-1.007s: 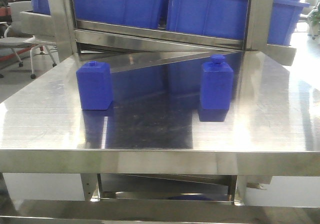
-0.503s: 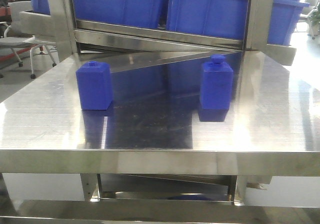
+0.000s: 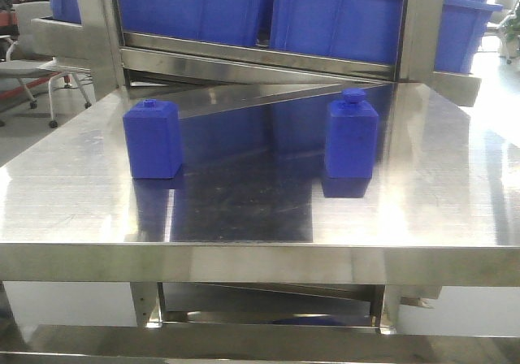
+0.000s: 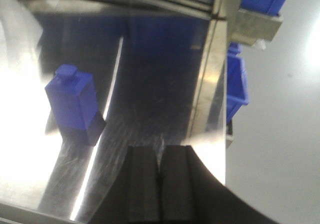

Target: Pick and sort blue part to right shelf

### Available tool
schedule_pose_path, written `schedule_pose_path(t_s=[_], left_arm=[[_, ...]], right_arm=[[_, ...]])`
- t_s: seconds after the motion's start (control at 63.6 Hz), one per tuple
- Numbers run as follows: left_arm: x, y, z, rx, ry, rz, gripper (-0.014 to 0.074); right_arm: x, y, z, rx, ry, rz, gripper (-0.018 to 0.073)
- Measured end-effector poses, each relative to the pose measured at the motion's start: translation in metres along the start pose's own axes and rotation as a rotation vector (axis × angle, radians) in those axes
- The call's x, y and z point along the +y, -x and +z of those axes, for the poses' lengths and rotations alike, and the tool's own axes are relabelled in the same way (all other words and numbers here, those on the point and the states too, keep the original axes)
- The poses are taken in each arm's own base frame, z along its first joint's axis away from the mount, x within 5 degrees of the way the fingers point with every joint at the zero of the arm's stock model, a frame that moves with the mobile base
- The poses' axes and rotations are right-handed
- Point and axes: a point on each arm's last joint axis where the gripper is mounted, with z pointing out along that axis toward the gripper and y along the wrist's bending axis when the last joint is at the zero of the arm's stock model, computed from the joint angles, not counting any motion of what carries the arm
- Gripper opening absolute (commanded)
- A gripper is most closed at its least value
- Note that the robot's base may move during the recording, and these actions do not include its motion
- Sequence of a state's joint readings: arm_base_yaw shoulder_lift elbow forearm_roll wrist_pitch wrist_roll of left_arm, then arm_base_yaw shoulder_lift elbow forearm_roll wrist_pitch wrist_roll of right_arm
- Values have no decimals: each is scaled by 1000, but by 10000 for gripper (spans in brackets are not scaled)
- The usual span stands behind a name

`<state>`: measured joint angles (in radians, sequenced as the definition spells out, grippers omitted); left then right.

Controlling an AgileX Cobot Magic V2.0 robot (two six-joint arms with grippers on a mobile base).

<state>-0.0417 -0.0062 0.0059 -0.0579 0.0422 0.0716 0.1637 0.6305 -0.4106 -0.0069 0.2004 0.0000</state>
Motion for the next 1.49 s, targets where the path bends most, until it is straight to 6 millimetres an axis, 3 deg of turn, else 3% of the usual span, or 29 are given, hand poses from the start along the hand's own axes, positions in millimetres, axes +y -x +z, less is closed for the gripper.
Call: schedule_pose_path(t_s=[0.126,0.236,0.33,0.566,0.771,1.07,1.306,1.494], left_arm=[[0,0,0,0,0,0,134],[0,0,0,0,0,0,134],[0,0,0,0,0,0,134],[0,0,0,0,0,0,134],[0,0,0,0,0,0,134],[0,0,0,0,0,0,134],[0,0,0,0,0,0,134],[0,0,0,0,0,0,134]], right_arm=[[9,8,21,71,57,-24,285],[22,16,40,164,114,-29,539],[33,23,56,251,143,-1,630],[52,50,96,489,120,140,622],[65,75,136,719,67,150,622],[81,100,204,879,16,155,622],[97,106,237,924,-14,203,622],[108,95,255,963,-13,188,622]])
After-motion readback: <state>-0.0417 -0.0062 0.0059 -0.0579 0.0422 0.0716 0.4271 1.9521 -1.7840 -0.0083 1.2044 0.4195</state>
